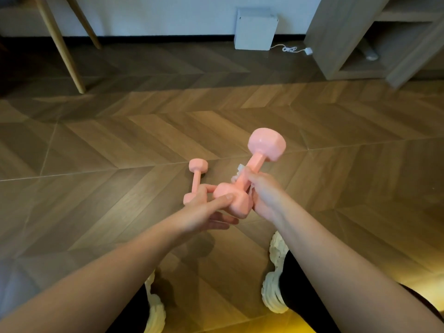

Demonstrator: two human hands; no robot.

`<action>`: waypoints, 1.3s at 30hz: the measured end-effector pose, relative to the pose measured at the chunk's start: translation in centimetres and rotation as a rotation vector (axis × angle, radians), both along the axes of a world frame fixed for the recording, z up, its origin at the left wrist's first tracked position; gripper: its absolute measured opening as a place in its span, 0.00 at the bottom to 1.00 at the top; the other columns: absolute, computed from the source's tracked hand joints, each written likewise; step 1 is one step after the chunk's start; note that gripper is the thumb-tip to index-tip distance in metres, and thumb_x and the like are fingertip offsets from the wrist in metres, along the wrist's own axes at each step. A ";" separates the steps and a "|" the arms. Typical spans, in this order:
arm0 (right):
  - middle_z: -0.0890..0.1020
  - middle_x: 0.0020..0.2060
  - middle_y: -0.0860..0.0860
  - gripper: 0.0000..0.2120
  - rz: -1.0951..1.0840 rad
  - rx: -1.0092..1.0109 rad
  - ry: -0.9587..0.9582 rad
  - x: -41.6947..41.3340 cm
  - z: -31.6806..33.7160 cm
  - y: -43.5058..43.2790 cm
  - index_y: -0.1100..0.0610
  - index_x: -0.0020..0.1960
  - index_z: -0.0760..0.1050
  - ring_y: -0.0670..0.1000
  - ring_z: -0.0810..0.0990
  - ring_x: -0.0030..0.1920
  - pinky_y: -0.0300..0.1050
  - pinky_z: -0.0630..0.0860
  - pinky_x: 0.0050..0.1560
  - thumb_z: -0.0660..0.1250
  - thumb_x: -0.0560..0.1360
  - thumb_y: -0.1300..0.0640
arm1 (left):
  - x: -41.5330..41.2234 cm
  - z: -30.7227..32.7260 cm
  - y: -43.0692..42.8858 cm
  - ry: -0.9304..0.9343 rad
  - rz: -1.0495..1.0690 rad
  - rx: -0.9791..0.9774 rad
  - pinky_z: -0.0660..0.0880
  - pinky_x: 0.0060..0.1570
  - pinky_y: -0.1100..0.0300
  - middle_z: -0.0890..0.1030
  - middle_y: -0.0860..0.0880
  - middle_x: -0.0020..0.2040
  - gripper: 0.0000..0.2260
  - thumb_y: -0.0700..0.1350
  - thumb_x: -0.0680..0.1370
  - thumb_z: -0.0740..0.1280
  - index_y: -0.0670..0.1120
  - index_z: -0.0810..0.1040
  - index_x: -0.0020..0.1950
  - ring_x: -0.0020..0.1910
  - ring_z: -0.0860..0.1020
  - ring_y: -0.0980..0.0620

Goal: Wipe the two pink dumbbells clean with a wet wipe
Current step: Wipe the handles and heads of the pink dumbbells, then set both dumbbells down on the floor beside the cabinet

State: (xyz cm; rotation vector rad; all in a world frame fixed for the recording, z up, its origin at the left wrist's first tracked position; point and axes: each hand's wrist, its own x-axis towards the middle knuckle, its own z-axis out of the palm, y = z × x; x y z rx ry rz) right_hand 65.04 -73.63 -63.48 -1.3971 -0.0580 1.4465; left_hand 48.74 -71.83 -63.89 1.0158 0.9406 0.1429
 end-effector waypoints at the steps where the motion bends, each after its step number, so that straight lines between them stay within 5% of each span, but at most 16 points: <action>1: 0.81 0.32 0.52 0.09 0.002 -0.005 -0.005 0.3 -0.9 0.3 0.59 0.47 0.74 0.48 0.81 0.33 0.42 0.78 0.39 0.58 0.84 0.59 | 0.2 -0.8 0.5 0.016 -0.030 -0.007 0.80 0.56 0.46 0.79 0.42 0.61 0.23 0.55 0.79 0.68 0.50 0.62 0.67 0.51 0.85 0.42; 6: 0.76 0.34 0.53 0.08 0.065 -0.109 -0.088 2.1 -6.8 2.3 0.58 0.46 0.71 0.48 0.76 0.33 0.41 0.74 0.37 0.59 0.83 0.60 | 0.7 -6.4 5.5 0.322 0.039 0.059 0.74 0.43 0.57 0.78 0.42 0.56 0.14 0.52 0.83 0.62 0.43 0.73 0.60 0.47 0.78 0.47; 9: 0.75 0.34 0.53 0.08 0.148 -0.230 -0.131 3.3 -11.9 3.5 0.58 0.46 0.71 0.49 0.76 0.34 0.43 0.73 0.40 0.59 0.83 0.59 | 1.4 -12.1 9.3 0.579 0.008 0.226 0.75 0.55 0.53 0.78 0.41 0.61 0.15 0.47 0.82 0.63 0.40 0.76 0.64 0.57 0.77 0.43; 13: 0.77 0.38 0.52 0.06 0.285 -0.352 -0.189 4.5 -18.2 6.1 0.57 0.54 0.71 0.49 0.77 0.39 0.43 0.76 0.45 0.60 0.83 0.54 | 3.0 -19.1 14.0 0.795 -0.078 0.282 0.69 0.51 0.56 0.75 0.40 0.66 0.20 0.49 0.82 0.63 0.40 0.70 0.71 0.59 0.75 0.44; 16: 0.76 0.39 0.52 0.07 0.317 -0.349 -0.190 5.4 -22.4 8.2 0.58 0.58 0.70 0.48 0.76 0.39 0.43 0.75 0.47 0.59 0.83 0.56 | 4.1 -23.9 16.4 0.841 -0.026 0.210 0.69 0.51 0.55 0.74 0.39 0.67 0.24 0.49 0.82 0.64 0.39 0.64 0.74 0.63 0.75 0.42; 20: 0.78 0.46 0.51 0.10 0.415 -0.406 -0.197 6.3 -26.6 10.1 0.54 0.61 0.70 0.49 0.78 0.48 0.48 0.75 0.57 0.60 0.83 0.52 | 5.3 -28.6 17.7 0.800 0.039 0.125 0.70 0.49 0.53 0.76 0.39 0.62 0.22 0.51 0.82 0.63 0.39 0.67 0.70 0.55 0.76 0.43; 24: 0.79 0.50 0.51 0.13 0.466 -0.467 -0.216 6.9 -28.1 10.7 0.55 0.63 0.71 0.49 0.79 0.50 0.46 0.75 0.52 0.60 0.83 0.50 | 5.9 -30.1 18.4 0.761 0.166 0.033 0.75 0.49 0.46 0.77 0.38 0.50 0.16 0.49 0.84 0.58 0.37 0.71 0.63 0.45 0.76 0.42; 28: 0.78 0.48 0.50 0.13 0.491 -0.501 -0.234 8.1 -27.0 10.8 0.54 0.64 0.69 0.47 0.77 0.46 0.46 0.71 0.50 0.59 0.83 0.49 | 6.6 -29.3 17.8 0.792 0.157 0.070 0.76 0.41 0.51 0.77 0.42 0.45 0.12 0.45 0.84 0.57 0.38 0.71 0.61 0.40 0.76 0.45; 30: 0.78 0.50 0.50 0.13 0.496 -0.524 -0.234 9.1 -25.2 10.6 0.53 0.64 0.68 0.48 0.77 0.48 0.47 0.70 0.51 0.59 0.83 0.49 | 7.3 -27.3 16.9 0.720 0.115 0.105 0.77 0.45 0.49 0.78 0.40 0.51 0.12 0.44 0.84 0.56 0.38 0.70 0.64 0.46 0.79 0.42; 34: 0.78 0.55 0.55 0.15 0.451 -0.504 -0.179 11.8 -18.3 10.0 0.56 0.66 0.69 0.55 0.79 0.56 0.54 0.74 0.62 0.59 0.83 0.51 | 10.4 -20.2 16.5 0.647 0.054 0.135 0.70 0.37 0.59 0.76 0.45 0.48 0.11 0.43 0.84 0.56 0.39 0.69 0.63 0.42 0.75 0.52; 39: 0.79 0.43 0.50 0.08 0.447 -0.485 -0.178 17.5 -6.2 9.7 0.54 0.58 0.72 0.47 0.79 0.41 0.41 0.74 0.40 0.61 0.82 0.51 | 17.8 -7.0 17.1 0.534 0.015 0.076 0.72 0.26 0.68 0.77 0.47 0.41 0.06 0.43 0.84 0.56 0.42 0.69 0.58 0.35 0.77 0.53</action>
